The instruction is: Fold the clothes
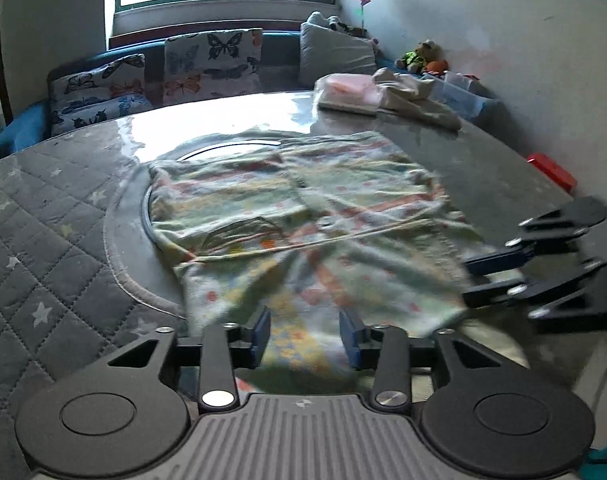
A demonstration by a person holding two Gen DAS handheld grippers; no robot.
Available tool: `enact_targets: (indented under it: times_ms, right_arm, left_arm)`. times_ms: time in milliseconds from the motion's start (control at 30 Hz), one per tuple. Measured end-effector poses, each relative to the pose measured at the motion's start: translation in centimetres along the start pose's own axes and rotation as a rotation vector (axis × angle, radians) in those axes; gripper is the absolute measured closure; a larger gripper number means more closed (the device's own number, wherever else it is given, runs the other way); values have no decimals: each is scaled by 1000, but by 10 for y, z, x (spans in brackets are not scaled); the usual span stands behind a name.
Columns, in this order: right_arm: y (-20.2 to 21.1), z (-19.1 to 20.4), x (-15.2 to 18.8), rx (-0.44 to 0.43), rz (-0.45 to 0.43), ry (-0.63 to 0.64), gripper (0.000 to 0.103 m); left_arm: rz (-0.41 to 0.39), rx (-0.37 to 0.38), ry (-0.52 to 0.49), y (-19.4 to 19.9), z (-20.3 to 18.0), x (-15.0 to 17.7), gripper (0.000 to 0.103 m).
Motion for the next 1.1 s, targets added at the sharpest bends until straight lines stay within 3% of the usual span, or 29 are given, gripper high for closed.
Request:
enact_targets:
  times_ms: [133, 233, 467, 567, 633, 733, 867, 1100]
  right_arm:
    - [12, 0, 1, 16, -28, 10, 63]
    - [23, -1, 3, 34, -40, 32, 62]
    - [37, -1, 21, 92, -21, 98, 47]
    - [39, 2, 31, 112, -7, 143, 41]
    - [41, 6, 35, 114, -8, 175, 35]
    - [41, 15, 40, 117, -18, 234, 32]
    - [33, 28, 45, 104, -23, 302, 27]
    - [24, 44, 29, 89, -89, 355, 30]
  left_arm:
    - [21, 38, 5, 17, -18, 10, 49]
    - [52, 54, 25, 16, -24, 16, 48]
    - [127, 90, 76, 11, -36, 28, 44]
    - [160, 105, 97, 10, -42, 33, 51]
    - [181, 115, 112, 8, -45, 36, 73]
    - [177, 131, 129, 11, -41, 32, 86]
    - [144, 140, 130, 19, -35, 16, 90]
    - [97, 159, 126, 23, -26, -14, 90]
Point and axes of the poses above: each gripper's, at about its wrist camera, not at the fingertips, and y roughly against the way its jaws point, z to its left, x to its underside, the point moved 8 cm from there along -y, roughly the way its jaws point, and after that the axes turned 9 degrees about z, right-handed, at the moved point
